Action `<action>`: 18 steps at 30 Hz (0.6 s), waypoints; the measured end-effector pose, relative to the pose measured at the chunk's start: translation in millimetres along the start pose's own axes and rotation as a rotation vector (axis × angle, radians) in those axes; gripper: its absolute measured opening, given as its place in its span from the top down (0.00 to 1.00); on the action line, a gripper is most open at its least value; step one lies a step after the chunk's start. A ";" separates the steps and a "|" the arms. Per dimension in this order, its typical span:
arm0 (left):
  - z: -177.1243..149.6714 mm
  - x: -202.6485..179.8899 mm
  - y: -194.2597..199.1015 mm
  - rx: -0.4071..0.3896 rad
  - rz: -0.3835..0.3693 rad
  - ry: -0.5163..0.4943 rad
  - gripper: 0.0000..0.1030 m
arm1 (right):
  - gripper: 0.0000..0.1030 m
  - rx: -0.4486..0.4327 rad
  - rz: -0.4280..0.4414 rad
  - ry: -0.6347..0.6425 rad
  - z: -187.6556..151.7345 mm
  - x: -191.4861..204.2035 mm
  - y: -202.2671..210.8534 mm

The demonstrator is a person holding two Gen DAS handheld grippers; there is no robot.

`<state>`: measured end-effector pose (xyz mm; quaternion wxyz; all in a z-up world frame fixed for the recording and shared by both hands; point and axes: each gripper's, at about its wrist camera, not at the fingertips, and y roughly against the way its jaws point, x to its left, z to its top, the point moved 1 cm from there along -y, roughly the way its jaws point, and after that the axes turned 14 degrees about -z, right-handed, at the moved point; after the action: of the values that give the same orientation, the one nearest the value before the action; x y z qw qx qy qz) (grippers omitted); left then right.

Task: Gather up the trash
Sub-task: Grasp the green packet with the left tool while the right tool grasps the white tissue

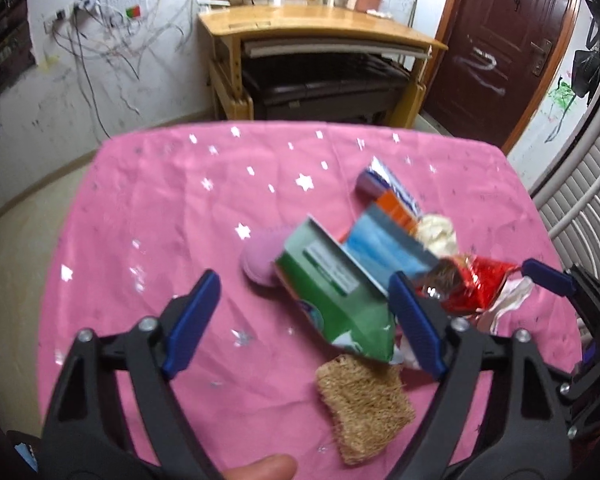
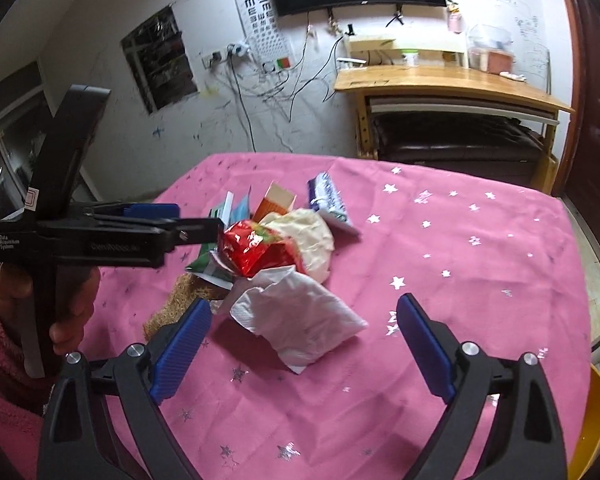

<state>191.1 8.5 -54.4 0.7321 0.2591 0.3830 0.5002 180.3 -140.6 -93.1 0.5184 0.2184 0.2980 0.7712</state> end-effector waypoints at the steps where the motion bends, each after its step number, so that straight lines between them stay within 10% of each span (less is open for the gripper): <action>1: -1.3 1.9 -4.2 0.010 -0.006 0.008 0.25 | 0.15 0.002 -0.004 0.007 -0.2 2.2 -2.6; 11: -10.4 6.1 -4.6 -0.004 -0.011 0.010 0.37 | 0.20 0.036 -0.005 0.078 -5.9 22.7 -14.0; 15: -17.1 8.0 3.9 -0.019 -0.025 0.001 0.37 | 0.74 0.052 -0.037 0.092 -8.2 19.9 -14.3; 18: -21.6 11.8 8.9 -0.031 -0.029 -0.001 0.39 | 0.85 0.034 -0.049 0.090 -10.0 19.7 -9.0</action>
<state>171.1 22.6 -63.6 0.7434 0.2427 0.3784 0.4953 172.6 -122.0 -106.1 0.5194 0.1849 0.3396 0.7621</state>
